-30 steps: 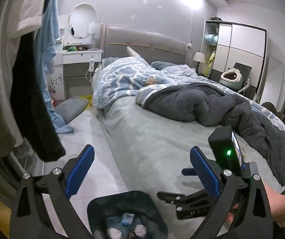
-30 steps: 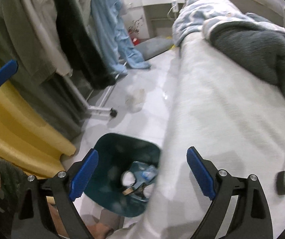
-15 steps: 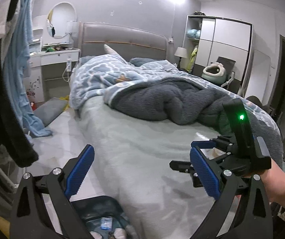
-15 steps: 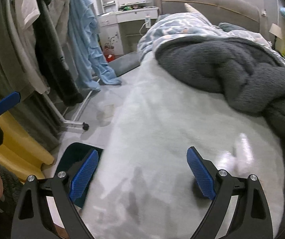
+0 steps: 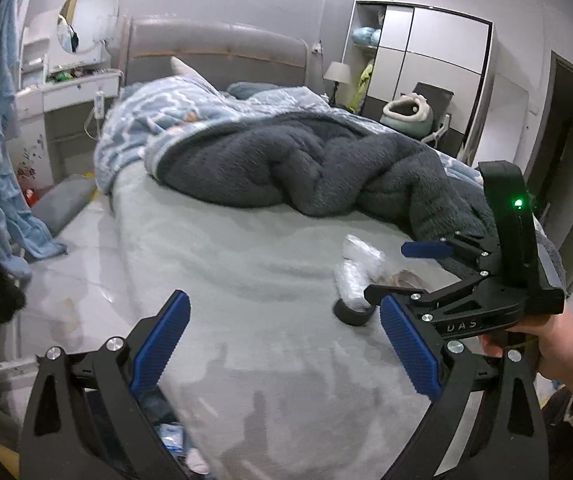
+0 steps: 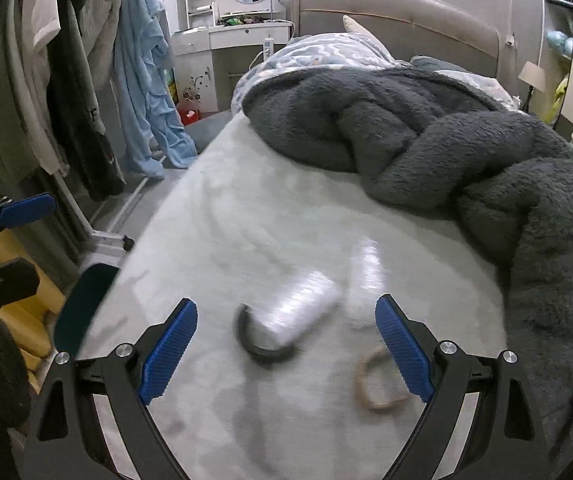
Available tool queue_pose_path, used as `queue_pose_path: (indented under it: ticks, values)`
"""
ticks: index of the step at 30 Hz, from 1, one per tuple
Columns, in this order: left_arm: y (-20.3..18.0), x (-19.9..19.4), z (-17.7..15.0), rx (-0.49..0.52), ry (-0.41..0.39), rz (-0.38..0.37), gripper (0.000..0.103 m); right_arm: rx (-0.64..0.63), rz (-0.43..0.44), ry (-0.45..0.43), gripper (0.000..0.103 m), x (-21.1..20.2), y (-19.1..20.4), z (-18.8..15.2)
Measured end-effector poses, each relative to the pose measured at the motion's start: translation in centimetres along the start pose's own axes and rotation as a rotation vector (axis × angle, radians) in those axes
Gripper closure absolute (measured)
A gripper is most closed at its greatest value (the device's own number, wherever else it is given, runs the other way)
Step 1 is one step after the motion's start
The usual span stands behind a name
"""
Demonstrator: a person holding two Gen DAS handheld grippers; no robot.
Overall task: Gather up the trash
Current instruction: 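Move both grippers back over the bubble wrap and remaining tape roll, then grasp the black clip with the left gripper while the right gripper grasps the tape roll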
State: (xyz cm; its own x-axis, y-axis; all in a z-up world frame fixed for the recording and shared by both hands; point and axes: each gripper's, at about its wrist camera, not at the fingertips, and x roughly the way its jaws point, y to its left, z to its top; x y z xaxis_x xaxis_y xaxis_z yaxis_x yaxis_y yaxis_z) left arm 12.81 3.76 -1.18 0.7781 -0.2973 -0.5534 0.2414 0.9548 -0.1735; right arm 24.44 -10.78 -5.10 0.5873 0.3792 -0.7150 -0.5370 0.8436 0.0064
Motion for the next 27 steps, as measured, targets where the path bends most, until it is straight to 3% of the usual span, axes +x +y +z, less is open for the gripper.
queue_pose_path:
  ticks: [9,19,21,27]
  values:
    - [-2.7,4.2,-0.9,0.006,0.074,-0.049,0.018,-0.016,-0.028,0.042,0.011,1.9,-3.9,-3.4]
    - [-4.8,8.3,-1.9,0.017,0.138,-0.075,0.027,0.012,-0.015,0.051,0.012,2.8,-6.1,-4.8]
    - [-5.0,9.0,-2.1,0.016,0.151,-0.075,0.028,0.010,-0.015,0.055,0.024,3.1,-6.1,-5.0]
    - [-5.5,10.8,-2.6,0.016,0.182,-0.075,0.033,0.026,-0.001,0.068,0.043,3.5,-6.8,-5.2]
